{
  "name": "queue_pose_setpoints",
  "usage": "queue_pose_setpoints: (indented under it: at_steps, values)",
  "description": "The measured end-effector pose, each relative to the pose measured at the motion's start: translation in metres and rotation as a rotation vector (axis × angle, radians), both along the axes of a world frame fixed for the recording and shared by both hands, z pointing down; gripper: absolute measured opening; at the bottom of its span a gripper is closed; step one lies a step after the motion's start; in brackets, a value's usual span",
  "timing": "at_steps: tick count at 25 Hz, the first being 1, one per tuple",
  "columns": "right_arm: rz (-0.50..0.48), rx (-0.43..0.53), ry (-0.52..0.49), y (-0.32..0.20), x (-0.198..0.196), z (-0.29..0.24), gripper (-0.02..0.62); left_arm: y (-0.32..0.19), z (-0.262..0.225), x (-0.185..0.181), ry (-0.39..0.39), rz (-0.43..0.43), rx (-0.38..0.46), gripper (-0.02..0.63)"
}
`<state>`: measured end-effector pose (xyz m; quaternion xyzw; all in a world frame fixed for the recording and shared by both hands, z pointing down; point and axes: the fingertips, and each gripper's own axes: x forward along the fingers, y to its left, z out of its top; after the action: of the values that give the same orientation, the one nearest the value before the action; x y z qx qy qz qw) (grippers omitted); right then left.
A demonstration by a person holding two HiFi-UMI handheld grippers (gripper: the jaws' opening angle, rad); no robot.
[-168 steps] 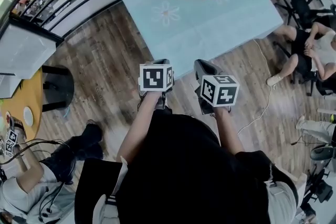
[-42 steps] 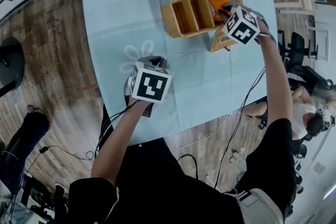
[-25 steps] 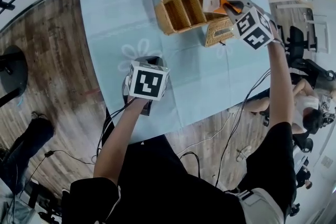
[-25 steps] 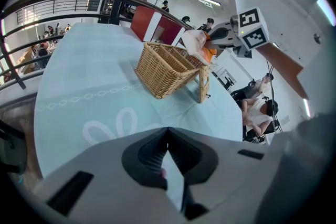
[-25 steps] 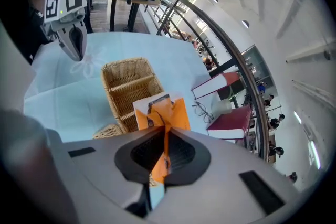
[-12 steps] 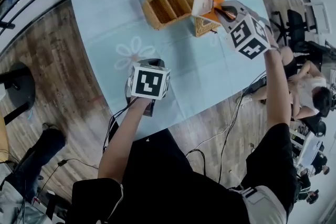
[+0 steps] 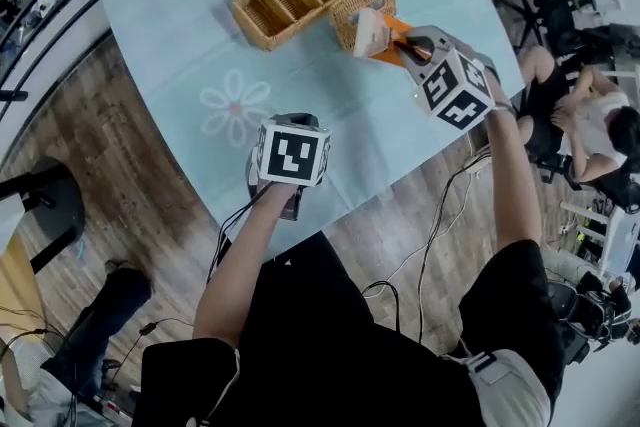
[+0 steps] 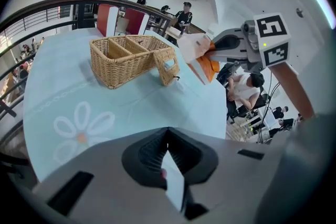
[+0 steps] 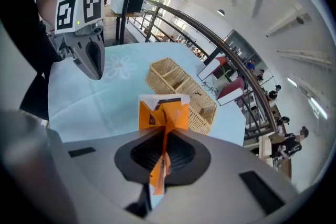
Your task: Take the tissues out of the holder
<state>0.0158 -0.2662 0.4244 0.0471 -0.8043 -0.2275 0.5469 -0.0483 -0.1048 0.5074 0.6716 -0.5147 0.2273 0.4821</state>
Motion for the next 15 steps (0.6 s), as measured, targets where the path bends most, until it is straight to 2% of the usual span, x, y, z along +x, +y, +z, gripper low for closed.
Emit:
queue_pose_setpoints:
  at_steps: [15]
  values:
    - [0.325,-0.102,-0.005,0.035,0.149,0.059,0.012,0.004,0.005,0.100,-0.009,0.192,-0.012,0.011]
